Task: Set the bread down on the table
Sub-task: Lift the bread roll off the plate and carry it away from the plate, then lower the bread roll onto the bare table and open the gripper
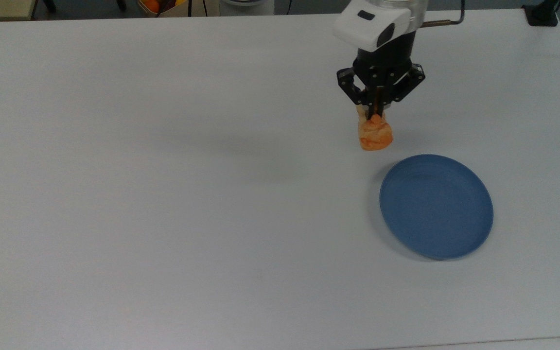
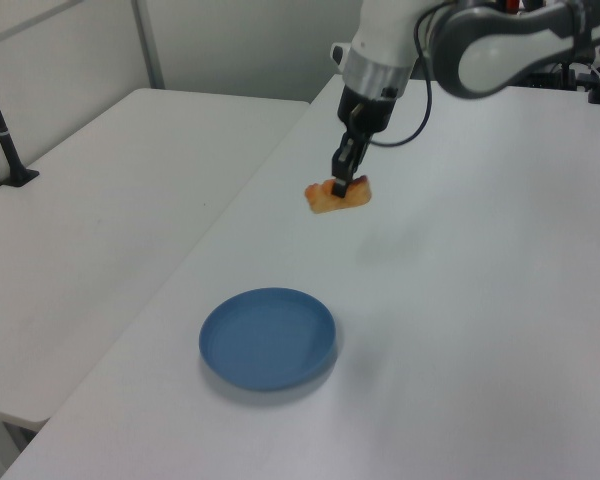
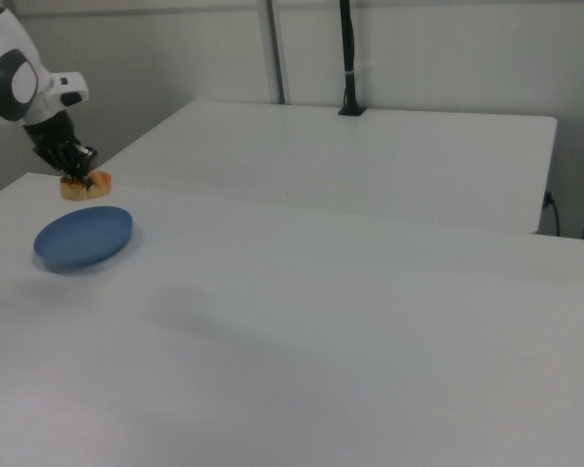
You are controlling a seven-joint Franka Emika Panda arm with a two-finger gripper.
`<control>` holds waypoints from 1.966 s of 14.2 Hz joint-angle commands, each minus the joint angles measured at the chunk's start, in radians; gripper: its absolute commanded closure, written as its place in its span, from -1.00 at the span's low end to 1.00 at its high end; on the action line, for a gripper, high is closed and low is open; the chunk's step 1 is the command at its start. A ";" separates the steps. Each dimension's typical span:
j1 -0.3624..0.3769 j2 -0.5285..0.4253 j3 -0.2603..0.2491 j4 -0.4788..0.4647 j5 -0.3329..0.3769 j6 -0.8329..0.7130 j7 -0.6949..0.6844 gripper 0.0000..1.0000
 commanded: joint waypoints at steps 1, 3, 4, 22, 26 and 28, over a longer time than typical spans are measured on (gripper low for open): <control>-0.065 -0.084 -0.072 -0.055 0.120 -0.137 -0.280 1.00; -0.085 -0.081 -0.131 -0.055 0.137 -0.137 -0.376 1.00; -0.097 -0.076 -0.155 -0.055 0.143 -0.131 -0.417 1.00; -0.286 0.209 -0.226 -0.180 0.152 0.645 -0.594 0.96; -0.285 0.246 -0.228 -0.182 0.148 0.673 -0.600 0.96; -0.285 0.266 -0.227 -0.180 0.146 0.674 -0.599 0.96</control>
